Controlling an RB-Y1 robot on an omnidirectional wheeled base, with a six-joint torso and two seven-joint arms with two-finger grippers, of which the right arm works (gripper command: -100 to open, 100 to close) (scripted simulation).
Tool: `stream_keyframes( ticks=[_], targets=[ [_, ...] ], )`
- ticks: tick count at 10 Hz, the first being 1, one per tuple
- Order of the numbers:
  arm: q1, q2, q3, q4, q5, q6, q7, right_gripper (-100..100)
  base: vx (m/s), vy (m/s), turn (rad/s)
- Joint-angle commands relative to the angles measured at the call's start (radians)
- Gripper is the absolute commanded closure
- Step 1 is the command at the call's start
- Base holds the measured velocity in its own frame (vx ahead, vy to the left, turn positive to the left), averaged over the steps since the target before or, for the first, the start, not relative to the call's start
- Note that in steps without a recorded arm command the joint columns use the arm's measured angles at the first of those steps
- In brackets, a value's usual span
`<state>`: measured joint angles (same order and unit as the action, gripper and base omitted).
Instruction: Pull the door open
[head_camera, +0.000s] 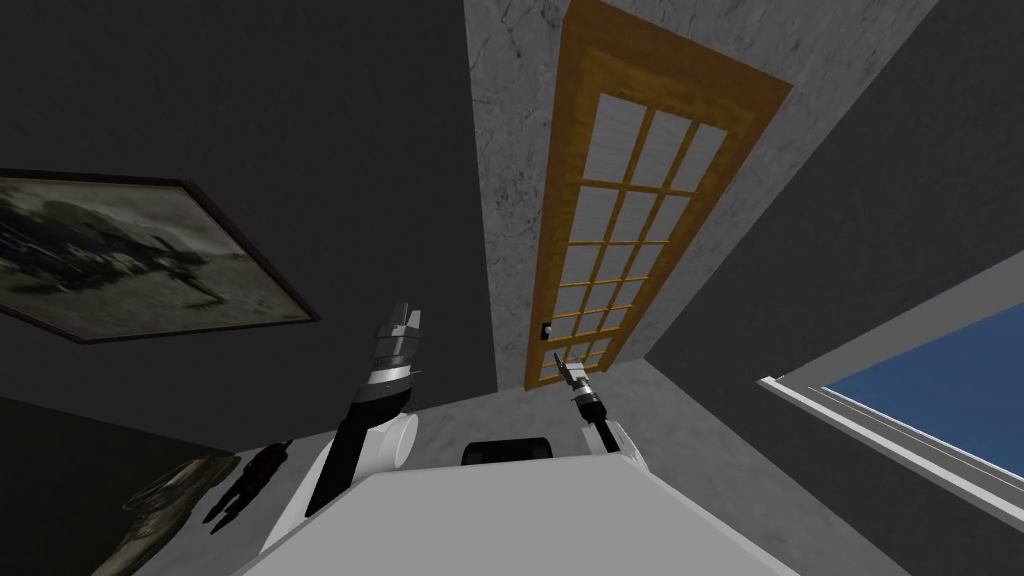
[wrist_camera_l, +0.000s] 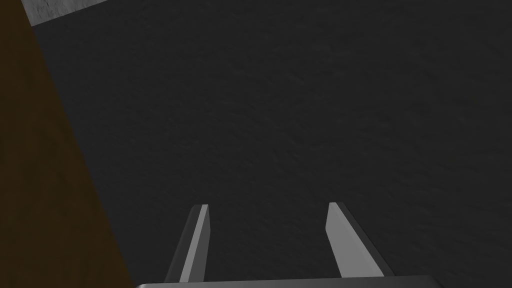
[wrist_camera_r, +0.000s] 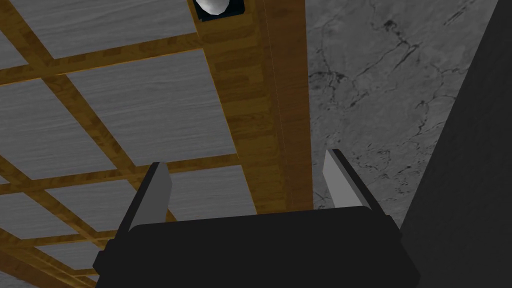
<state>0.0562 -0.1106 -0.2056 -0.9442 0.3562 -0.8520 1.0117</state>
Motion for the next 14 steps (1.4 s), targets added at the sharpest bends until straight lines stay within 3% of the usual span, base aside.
stream_keyframes(
  ticks=[1, 9, 10, 11, 14],
  targets=[
    [-0.015, 0.001, -0.006, 0.043, 0.011, -0.008, 0.034, -100, 0.069, -0.051, 0.069],
    [-0.079, 0.001, -0.035, 0.233, 0.062, -0.045, 0.173, -100, 0.079, -0.053, 0.052],
    [-0.074, 0.003, -0.033, 0.22, 0.059, -0.042, 0.164, -100, 0.032, -0.022, 0.008],
    [-0.087, 0.008, -0.047, 0.236, 0.027, -0.037, 0.2, -100, 0.045, 0.022, 0.241],
    [-0.105, 0.018, -0.066, 0.257, -0.022, -0.028, 0.249, -100, 0.065, 0.016, 0.237]
  ],
)
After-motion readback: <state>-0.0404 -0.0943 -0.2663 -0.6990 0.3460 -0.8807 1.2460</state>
